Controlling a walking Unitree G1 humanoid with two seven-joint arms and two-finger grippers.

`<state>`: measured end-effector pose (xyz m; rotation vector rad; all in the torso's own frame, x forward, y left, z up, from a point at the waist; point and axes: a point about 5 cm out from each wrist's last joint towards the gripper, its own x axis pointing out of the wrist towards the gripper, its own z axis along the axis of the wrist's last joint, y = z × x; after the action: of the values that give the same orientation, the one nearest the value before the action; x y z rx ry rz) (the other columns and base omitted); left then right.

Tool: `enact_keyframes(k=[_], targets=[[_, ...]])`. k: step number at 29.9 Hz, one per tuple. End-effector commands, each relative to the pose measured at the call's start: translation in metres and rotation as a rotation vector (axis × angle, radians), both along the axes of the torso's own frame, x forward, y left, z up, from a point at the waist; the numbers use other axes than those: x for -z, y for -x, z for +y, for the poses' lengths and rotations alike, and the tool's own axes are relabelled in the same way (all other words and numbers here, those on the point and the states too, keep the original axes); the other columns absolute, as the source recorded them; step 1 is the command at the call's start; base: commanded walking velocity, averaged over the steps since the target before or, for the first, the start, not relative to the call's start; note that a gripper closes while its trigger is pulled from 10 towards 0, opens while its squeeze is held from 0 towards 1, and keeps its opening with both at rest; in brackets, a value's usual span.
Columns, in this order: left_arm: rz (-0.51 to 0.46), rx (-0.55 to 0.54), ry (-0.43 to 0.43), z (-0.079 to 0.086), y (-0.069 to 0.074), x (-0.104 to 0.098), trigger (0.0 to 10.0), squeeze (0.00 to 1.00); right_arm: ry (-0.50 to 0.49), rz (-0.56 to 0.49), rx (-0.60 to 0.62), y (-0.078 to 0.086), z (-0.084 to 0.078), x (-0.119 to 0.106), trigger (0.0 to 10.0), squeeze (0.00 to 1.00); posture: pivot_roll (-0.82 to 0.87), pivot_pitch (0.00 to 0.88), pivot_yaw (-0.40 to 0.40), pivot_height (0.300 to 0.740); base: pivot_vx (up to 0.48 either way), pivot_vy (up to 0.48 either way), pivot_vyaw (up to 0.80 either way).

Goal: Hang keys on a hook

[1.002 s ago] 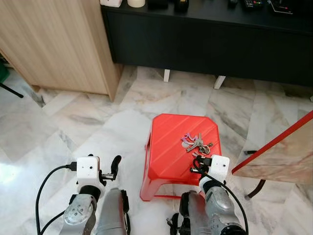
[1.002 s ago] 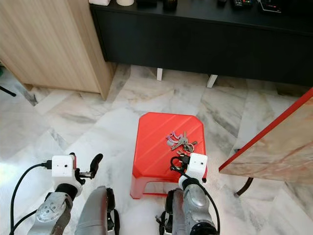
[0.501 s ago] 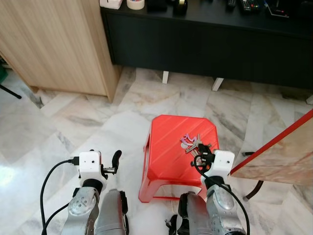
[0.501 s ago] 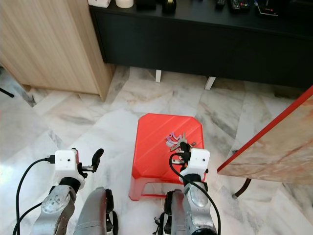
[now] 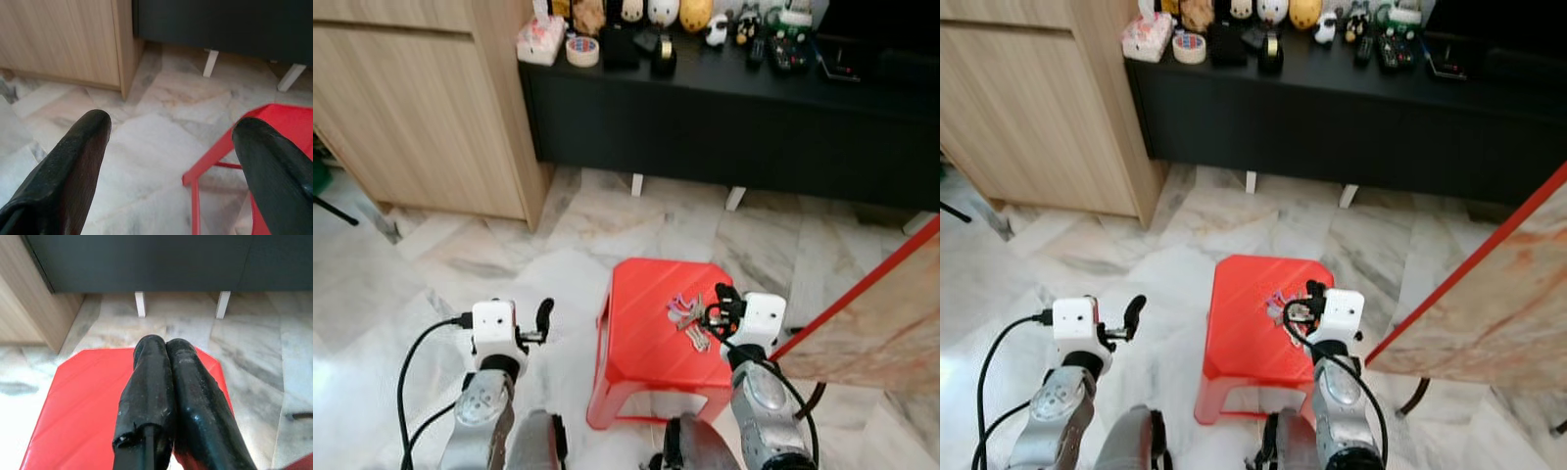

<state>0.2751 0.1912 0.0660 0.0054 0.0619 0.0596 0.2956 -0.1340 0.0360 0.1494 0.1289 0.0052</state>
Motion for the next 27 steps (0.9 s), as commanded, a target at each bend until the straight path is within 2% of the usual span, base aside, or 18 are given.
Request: enact_keyframes(k=[1, 8, 11, 21, 27], targets=[[0.031, -0.004, -0.017, 0.0, 0.005, 0.008, 10.0, 0.0, 0.001, 0.057, 0.017, 0.005, -0.005, 0.01, 10.0, 0.0, 0.07, 0.136, -0.105, 0.682, 0.0, 0.0, 0.0], [0.039, 0.001, -0.016, -0.001, 0.01, 0.011, 10.0, 0.0, -0.026, 0.094, 0.034, 0.005, -0.007, 0.015, 10.0, 0.0, 0.08, 0.149, -0.105, 0.682, 0.0, 0.0, 0.0], [0.039, 0.002, -0.016, -0.001, 0.011, 0.012, 10.0, 0.0, -0.016, 0.119, 0.041, 0.004, -0.009, 0.018, 10.0, 0.0, 0.08, 0.153, -0.103, 0.667, 0.0, 0.0, 0.0], [0.047, 0.006, -0.021, 0.0, 0.015, 0.013, 10.0, 0.0, -0.034, 0.109, 0.046, 0.001, -0.009, 0.016, 10.0, 0.0, 0.09, 0.153, -0.097, 0.594, 0.0, 0.0, 0.0], [0.052, 0.011, -0.024, 0.001, 0.017, 0.014, 10.0, 0.0, -0.024, 0.144, 0.042, 0.0, -0.006, 0.02, 10.0, 0.0, 0.09, 0.155, -0.093, 0.594, 0.0, 0.0, 0.0]])
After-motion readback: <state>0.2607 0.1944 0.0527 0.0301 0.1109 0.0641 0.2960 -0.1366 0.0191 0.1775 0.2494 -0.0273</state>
